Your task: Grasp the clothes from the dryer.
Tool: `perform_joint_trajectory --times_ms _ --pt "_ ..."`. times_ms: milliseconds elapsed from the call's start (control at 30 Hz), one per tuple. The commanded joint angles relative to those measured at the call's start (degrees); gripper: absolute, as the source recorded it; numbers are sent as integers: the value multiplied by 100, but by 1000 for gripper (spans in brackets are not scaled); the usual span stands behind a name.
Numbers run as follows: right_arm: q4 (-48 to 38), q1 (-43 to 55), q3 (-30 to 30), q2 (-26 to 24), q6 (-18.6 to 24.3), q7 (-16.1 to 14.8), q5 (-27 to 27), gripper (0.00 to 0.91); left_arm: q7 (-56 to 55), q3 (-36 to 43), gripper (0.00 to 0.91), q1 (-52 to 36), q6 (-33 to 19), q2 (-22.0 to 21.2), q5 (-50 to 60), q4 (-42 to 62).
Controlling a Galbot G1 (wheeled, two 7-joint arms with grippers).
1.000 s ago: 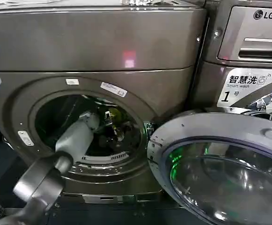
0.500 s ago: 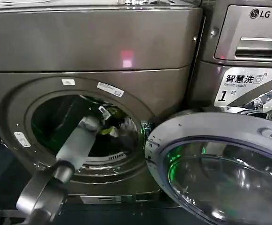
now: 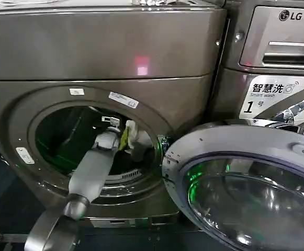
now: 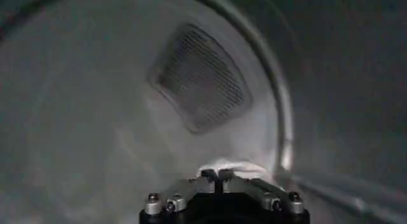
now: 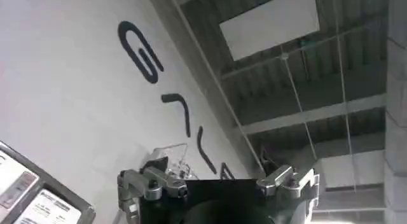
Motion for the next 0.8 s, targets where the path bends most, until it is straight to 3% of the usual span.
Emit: perform_joint_trajectory --times_ms 33,333,800 --pt "22 -11 51 25 -45 62 40 907 -1638 -217 0 644 -168 -35 12 -861" --pt "40 -67 186 27 -56 81 138 907 73 -427 0 1294 535 247 -356 -1714" --pt "50 -86 210 -13 18 77 229 907 119 -513 0 1209 545 212 -334 -1597"
